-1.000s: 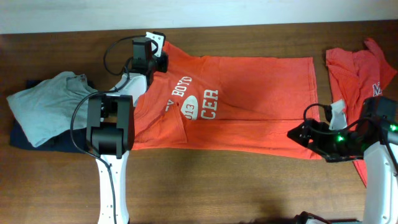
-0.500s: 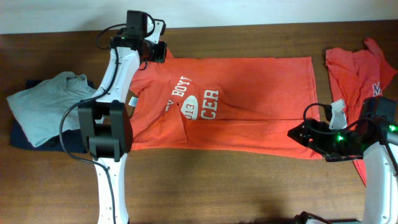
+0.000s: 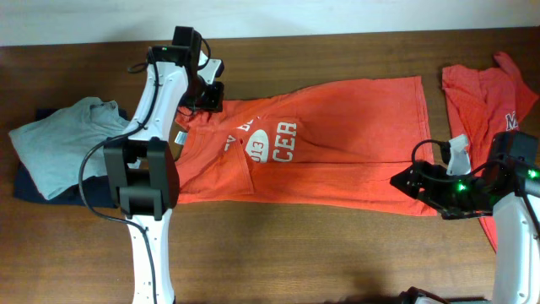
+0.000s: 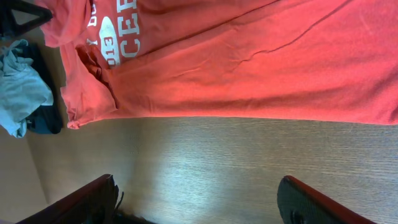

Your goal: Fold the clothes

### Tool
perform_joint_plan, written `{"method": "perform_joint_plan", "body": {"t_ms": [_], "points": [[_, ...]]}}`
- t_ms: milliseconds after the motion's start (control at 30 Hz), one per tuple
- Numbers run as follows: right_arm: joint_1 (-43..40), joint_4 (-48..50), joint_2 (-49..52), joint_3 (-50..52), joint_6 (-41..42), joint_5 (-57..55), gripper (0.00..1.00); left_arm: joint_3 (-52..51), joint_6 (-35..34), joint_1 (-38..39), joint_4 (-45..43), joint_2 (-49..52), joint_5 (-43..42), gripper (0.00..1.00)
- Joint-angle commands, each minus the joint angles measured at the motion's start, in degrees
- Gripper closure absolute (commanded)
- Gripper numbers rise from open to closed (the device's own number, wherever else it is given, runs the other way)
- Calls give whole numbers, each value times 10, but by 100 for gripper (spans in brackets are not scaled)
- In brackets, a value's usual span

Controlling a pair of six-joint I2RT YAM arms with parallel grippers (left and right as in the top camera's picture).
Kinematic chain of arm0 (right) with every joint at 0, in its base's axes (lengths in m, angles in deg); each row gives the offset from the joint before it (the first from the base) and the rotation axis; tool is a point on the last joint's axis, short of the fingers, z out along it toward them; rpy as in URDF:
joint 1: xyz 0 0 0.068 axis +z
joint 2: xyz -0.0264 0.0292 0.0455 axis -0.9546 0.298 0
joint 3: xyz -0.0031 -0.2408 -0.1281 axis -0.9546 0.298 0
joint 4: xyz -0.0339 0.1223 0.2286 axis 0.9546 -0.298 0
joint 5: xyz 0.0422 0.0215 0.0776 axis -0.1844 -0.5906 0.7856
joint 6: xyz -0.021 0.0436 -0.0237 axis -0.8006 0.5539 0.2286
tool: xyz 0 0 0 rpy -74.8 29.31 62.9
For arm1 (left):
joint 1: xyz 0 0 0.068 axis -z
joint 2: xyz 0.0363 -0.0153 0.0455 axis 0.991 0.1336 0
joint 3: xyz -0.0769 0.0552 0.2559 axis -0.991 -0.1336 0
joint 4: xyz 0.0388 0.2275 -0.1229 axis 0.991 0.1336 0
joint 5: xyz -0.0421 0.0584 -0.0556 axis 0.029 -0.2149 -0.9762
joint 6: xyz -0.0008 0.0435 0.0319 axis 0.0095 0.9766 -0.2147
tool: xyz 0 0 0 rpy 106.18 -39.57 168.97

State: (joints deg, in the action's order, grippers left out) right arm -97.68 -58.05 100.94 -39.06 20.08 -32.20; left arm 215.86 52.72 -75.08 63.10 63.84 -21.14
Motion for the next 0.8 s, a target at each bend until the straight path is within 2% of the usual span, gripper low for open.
{"method": "perform_joint_plan", "body": {"t_ms": [0,33,67,200,400,500,600,667,767], "points": [[3,9,-8,2,-7,8,13,62,11,-8,-35,-46,-7,52],[3,12,-8,2,-7,8,13,72,23,-7,-60,-46,-7,46],[3,15,-8,2,-7,8,13,72,22,-6,-79,-46,-5,44],[3,16,-8,2,-5,8,13,65,22,-5,-106,-19,15,44],[3,8,-8,2,-5,8,13,65,22,-7,-43,22,30,44],[3,8,-8,2,-5,8,13,65,22,-7,-39,27,80,43],[3,8,-8,2,-5,8,13,65,29,-7,-38,38,80,44],[3,9,-8,2,-5,8,13,65,30,-7,-38,45,80,48],[3,8,-8,2,-3,8,13,65,35,-7,-38,47,80,67]]}}
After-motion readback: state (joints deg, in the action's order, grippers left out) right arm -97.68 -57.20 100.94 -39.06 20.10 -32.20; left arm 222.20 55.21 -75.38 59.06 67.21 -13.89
